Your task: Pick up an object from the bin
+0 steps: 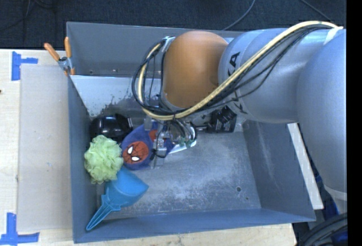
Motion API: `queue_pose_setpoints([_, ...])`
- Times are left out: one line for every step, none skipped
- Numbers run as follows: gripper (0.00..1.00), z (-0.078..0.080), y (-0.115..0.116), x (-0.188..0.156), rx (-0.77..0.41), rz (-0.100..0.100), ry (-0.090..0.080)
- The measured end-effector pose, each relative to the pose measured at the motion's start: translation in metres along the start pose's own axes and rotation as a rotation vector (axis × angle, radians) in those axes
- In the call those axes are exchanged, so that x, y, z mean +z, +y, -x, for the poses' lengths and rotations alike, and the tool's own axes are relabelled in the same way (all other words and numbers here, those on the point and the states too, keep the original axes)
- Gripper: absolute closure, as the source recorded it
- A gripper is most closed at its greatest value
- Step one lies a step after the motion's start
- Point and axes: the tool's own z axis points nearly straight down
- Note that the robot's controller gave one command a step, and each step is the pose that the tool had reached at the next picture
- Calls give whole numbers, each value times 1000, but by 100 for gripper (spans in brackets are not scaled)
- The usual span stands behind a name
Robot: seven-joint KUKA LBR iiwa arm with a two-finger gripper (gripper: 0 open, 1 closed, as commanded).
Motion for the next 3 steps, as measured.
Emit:
queue_pose_setpoints([100,2,-1,-5,5,1,-7])
queue_pose_setpoints([100,41,-62,-32,-2,-1,-12])
queue_pose_setpoints([100,-2,-50,-170,-94,0,-22])
